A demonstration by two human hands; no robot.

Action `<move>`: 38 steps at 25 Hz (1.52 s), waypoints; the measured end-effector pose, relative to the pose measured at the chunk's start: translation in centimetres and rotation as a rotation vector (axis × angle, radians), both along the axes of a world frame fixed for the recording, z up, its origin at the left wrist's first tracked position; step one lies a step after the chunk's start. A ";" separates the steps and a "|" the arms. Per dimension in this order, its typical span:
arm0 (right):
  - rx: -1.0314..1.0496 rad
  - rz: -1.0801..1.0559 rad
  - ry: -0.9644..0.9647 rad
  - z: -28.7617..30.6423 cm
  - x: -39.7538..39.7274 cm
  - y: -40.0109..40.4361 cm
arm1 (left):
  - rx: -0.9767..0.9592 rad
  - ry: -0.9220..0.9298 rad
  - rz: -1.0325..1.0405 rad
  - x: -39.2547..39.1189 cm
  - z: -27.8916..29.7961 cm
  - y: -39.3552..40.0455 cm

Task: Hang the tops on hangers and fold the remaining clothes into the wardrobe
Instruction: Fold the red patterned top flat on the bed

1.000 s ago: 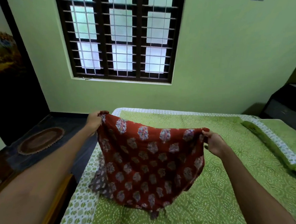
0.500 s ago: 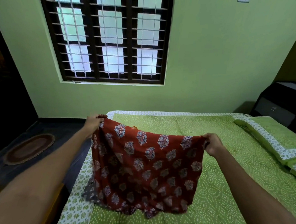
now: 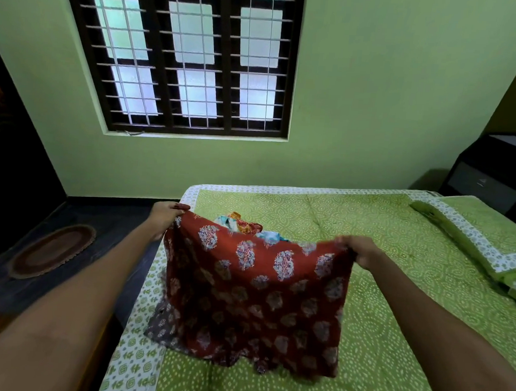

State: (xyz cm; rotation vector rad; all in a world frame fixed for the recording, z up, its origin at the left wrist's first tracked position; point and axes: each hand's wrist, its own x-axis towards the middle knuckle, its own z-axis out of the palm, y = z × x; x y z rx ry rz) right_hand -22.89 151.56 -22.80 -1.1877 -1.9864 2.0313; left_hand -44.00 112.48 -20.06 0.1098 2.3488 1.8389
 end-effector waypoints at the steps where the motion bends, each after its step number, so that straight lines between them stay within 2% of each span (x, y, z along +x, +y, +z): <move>1: -0.004 -0.159 0.168 0.1 -0.4 0.2 | 0.016 0.032 0.030 0.1 0.0 -0.1; 2: -0.027 -0.248 0.280 0.1 -0.7 0.4 | 0.037 0.067 0.064 0.2 0.1 -0.2; 4: -0.011 -0.279 0.326 0.2 -1.3 0.8 | 0.151 0.060 0.113 0.1 0.1 -0.2; 7: 0.223 -0.247 0.227 0.3 -1.9 1.2 | 0.395 -0.128 0.115 0.1 0.7 -0.1; 10: 0.332 -0.178 0.120 1.5 -1.9 1.5 | 0.415 -0.250 0.086 0.0 0.7 -0.2; 12: 0.211 -0.068 0.099 3.0 -1.4 1.8 | 0.394 -0.237 0.119 -0.1 0.5 -0.4; 15: -0.088 -0.019 0.257 4.7 -1.0 2.7 | 0.428 -0.256 0.120 -0.6 0.4 -1.1; 17: -0.114 -0.004 0.304 5.6 -1.0 3.3 | 0.413 -0.265 0.114 -0.9 0.6 -1.4; 19: -0.067 0.021 0.267 6.5 -1.1 3.5 | 0.322 -0.219 0.090 -1.1 0.9 -1.2; 22: 0.080 0.055 0.242 7.3 -0.9 3.1 | 0.068 -0.055 0.014 -0.7 1.4 -1.1; 24: 0.282 0.098 0.222 7.5 -0.8 3.1 | -0.222 0.132 -0.021 -0.9 1.4 -1.5; 26: 0.684 0.163 0.109 7.7 -0.8 3.0 | -0.475 0.346 -0.019 -0.5 1.8 -1.5; 28: 1.101 0.251 -0.056 8.4 -0.9 1.4 | -0.512 0.472 0.123 -0.5 1.6 -0.9; 29: 1.150 0.359 -0.077 8.9 -1.0 0.0 | -0.423 0.466 0.237 -0.8 1.3 -0.6; 30: 1.012 0.545 -0.035 9.4 -1.1 -1.7 | -0.233 0.360 0.344 -0.7 1.2 -0.3; 31: 0.751 0.757 -0.007 10.2 -0.8 -3.8 | 0.027 0.216 0.366 -0.8 1.3 0.0; 32: 0.579 0.933 -0.001 11.0 -0.4 -5.8 | 0.283 0.078 0.298 -0.7 1.4 0.3; 33: 0.542 1.048 0.019 11.4 -0.4 -7.0 | 0.488 -0.027 0.190 -0.9 1.3 0.7; 35: 0.903 1.017 0.136 11.5 -1.7 -7.6 | 0.653 -0.162 -0.103 0.4 2.6 2.2; 36: 1.068 0.932 0.237 11.5 -2.6 -7.8 | 0.634 -0.196 -0.242 1.7 3.8 3.3; 38: 1.195 0.832 0.435 11.4 -4.1 -9.3 | 0.552 -0.244 -0.473 4.5 5.8 5.9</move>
